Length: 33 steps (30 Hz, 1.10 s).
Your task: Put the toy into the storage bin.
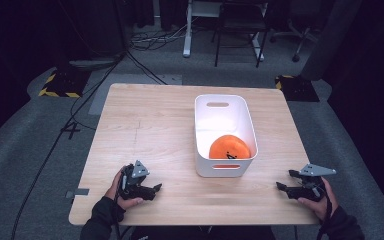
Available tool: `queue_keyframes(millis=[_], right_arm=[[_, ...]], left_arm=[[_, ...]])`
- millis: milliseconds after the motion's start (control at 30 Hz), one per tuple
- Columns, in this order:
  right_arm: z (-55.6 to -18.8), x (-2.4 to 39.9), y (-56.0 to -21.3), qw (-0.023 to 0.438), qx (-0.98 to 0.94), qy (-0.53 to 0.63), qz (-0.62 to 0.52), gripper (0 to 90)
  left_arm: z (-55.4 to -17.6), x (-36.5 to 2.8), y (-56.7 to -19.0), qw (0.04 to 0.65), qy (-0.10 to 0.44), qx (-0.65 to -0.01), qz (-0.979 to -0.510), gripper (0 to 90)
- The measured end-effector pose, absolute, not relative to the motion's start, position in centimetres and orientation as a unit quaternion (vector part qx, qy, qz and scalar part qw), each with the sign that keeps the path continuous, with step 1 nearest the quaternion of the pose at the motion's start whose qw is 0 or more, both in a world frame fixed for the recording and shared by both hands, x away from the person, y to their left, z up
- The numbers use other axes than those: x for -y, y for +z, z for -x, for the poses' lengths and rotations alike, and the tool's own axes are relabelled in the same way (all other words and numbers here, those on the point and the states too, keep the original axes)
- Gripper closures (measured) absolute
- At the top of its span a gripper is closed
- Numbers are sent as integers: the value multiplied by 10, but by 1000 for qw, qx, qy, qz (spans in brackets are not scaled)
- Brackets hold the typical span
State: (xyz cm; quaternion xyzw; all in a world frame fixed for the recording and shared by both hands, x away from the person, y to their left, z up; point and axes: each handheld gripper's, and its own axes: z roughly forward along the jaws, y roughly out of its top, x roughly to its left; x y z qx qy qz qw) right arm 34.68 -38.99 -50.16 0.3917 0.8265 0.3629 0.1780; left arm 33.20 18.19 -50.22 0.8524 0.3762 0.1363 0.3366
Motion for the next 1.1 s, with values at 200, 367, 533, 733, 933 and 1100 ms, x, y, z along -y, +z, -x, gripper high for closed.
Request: queue_keyframes(millis=[200,367,533,733,933,1100], right_arm=[[-343,396,-503,179,-823,370,-391,223],[-343,397,-503,180,-825,370,-388,223],[-343,397,-503,180,-825,370,-387,223],[-343,397,-503,180,-825,370,-388,223],[-343,397,-503,179,-825,370,-388,221],[-343,397,-503,179,-825,370,-388,222]], left_arm=[[-332,-182,-502,336,137,-377,-852,147],[-332,-181,-503,338,137,-381,-850,146],[-332,-181,-503,338,137,-382,-849,145],[-332,-181,-503,338,138,-382,-849,145],[-332,-181,-503,338,138,-382,-849,145],[-332,-181,-503,338,138,-382,-849,145]])
